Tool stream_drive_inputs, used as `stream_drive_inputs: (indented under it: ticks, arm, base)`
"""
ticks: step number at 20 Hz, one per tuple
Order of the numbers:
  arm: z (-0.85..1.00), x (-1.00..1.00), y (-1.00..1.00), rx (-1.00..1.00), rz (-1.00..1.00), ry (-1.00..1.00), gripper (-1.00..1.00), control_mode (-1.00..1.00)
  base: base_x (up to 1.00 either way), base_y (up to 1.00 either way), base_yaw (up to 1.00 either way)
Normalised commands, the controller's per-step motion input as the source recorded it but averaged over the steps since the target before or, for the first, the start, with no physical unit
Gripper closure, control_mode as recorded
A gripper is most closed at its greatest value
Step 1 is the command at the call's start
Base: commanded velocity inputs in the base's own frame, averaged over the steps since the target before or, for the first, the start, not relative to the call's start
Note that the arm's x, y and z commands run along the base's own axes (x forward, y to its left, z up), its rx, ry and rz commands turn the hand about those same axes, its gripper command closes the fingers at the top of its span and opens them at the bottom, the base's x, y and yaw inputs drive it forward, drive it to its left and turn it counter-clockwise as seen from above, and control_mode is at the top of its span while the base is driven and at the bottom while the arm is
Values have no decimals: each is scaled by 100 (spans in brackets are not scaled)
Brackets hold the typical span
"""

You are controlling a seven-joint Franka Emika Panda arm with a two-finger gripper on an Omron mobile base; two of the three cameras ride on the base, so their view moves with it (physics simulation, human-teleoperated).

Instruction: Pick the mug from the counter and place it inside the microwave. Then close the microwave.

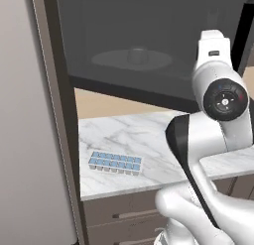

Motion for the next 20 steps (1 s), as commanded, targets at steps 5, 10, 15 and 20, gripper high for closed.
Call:
stream_drive_inputs:
  ticks: [5,10,15,20]
  arm:
    - [16,55,-19,0,3,4,-100,-100]
    - [12,58,-20,0,1,5,-100,-100]
    - [6,51,-23,0,0,4,-100,-100]
    - [0,49,-23,0,0,1,-100,-100]
  base:
    - [0,0,0]
    - [0,0,0]
    - [0,0,0]
    - [0,0,0]
